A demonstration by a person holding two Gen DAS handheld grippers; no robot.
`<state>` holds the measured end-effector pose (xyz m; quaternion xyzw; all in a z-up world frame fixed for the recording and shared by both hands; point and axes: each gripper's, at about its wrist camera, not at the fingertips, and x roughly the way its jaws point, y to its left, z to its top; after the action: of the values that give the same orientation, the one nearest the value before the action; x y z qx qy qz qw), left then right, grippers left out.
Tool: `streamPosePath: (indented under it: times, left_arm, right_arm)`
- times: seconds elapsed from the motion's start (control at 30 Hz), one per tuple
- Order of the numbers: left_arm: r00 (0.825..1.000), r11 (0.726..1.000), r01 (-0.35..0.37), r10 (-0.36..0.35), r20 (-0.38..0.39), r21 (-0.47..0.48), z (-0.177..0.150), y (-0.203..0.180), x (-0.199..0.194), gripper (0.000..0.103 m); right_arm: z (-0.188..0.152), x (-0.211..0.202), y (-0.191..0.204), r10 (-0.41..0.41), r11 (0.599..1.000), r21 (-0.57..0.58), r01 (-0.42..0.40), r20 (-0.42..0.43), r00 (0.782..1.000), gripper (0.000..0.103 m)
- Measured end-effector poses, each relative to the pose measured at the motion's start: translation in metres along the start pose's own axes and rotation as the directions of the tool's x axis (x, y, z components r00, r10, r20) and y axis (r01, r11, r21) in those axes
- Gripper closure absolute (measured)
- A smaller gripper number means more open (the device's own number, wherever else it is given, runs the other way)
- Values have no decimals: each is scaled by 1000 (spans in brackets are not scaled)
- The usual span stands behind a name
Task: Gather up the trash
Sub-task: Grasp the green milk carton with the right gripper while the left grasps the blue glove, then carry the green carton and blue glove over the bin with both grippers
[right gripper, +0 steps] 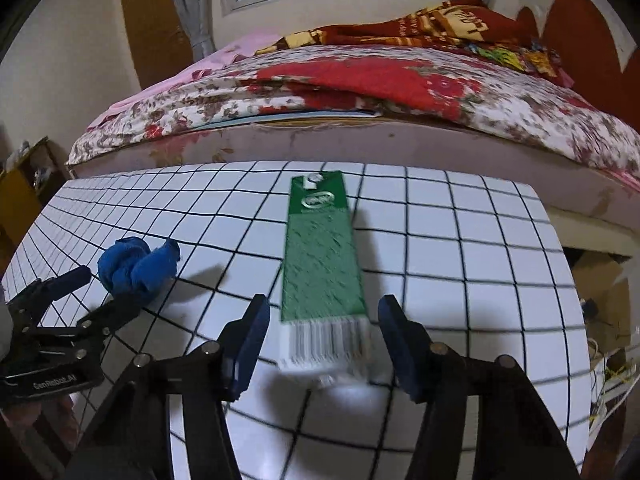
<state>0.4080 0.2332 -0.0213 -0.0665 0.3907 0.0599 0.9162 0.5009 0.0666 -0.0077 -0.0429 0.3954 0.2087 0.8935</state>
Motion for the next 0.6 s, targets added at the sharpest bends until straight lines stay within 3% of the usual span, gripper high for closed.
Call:
streamPosePath:
  times: [0.13,0.2,0.3,0.43,0.6]
  left_arm:
    - [1000,1000,2,-2,-14,-1,5,-2,10,13]
    - [999,1000,24,-24,-32,-9,7,-2,16,27]
    - [999,999,34,-35,-39,-5,9,-5,23,48]
    - [997,997,72,-72,-13,-8,4,-8,9,54]
    - [998,998,57,-58,19,25,-12,-11,-22,54]
  right_arm:
    - [4,13,-1,0,1000,11,0,-26,1000,44]
    - [4,16,-3,9,1000,23,-8,-36,999,58]
    - [1,13,-5,5,1000,23,-4,-33,999,60]
    - [-7,1,-6,17,1000,16,-17,-23,1000,61]
    - [-19,-32,-10,12,1000,-9,-12,19,1000,62]
